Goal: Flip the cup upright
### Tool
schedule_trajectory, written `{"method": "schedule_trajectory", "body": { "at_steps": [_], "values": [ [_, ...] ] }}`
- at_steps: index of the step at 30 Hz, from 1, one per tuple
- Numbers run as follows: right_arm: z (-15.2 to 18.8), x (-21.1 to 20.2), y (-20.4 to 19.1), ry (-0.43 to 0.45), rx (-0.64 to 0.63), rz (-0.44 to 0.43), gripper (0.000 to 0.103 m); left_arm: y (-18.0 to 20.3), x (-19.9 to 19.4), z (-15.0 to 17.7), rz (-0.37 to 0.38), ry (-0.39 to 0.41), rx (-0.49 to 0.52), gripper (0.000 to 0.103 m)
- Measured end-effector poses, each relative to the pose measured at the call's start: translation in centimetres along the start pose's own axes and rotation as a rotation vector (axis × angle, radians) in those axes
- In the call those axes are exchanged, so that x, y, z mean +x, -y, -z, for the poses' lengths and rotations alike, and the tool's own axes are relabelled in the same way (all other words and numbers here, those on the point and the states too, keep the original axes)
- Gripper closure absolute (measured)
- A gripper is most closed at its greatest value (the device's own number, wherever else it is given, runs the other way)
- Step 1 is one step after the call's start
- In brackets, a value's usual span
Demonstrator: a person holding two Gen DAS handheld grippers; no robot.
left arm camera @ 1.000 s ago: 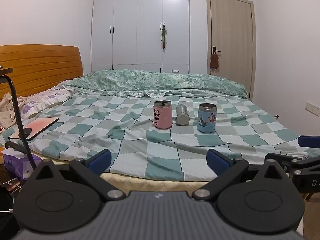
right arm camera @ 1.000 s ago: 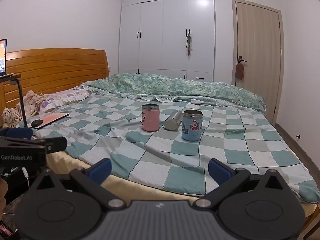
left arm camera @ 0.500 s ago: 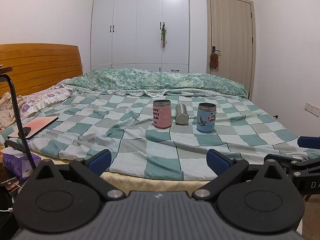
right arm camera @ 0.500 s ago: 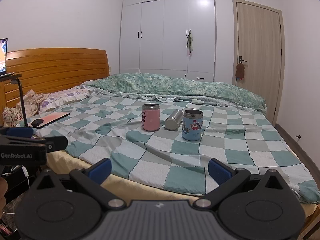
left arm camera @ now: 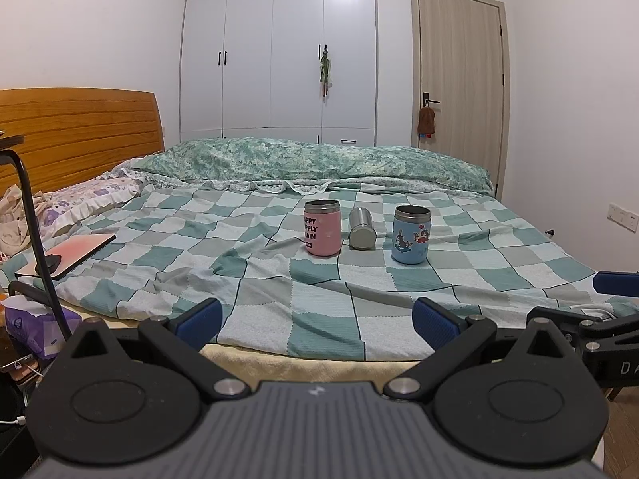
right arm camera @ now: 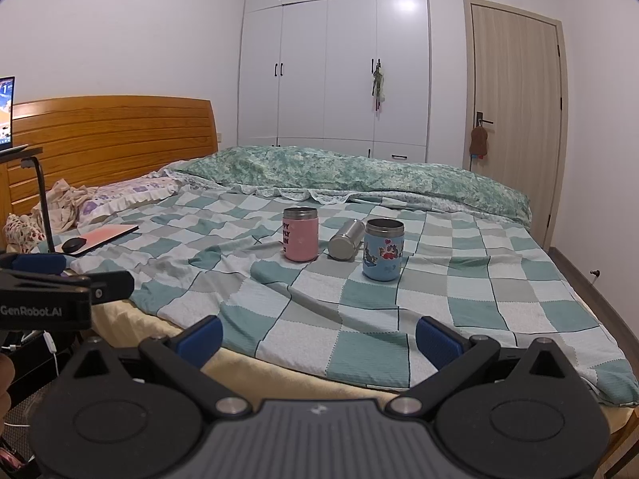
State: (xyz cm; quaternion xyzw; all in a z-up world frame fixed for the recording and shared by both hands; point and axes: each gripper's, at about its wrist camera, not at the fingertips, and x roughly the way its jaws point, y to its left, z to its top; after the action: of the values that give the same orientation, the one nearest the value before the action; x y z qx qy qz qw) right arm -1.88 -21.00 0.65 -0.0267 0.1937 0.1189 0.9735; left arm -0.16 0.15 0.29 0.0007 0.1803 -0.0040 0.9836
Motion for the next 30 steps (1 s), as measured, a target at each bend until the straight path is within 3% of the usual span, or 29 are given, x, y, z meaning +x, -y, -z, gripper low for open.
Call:
{"method": "schedule_trajectory", "body": {
  "at_steps": [22, 27, 30],
  "values": [
    [0.2, 0.5, 0.5, -0.005, 0.002, 0.004, 0.000, 0.0, 0.0, -0.1, 0.001, -0.014, -0.002, 0.000],
    [0.5, 1.5, 0.5, 0.003, 0.010, -0.008, 0.000, -0.4, 1.6, -0.1, 0.015, -0.058, -0.017, 0.000],
    [0.5, 3.1, 0.8, 0.020, 0.019, -0.017, 0.000, -0.3, 3.2, 0.2, -0.013, -0.029, 0.024, 0.000]
  ]
}}
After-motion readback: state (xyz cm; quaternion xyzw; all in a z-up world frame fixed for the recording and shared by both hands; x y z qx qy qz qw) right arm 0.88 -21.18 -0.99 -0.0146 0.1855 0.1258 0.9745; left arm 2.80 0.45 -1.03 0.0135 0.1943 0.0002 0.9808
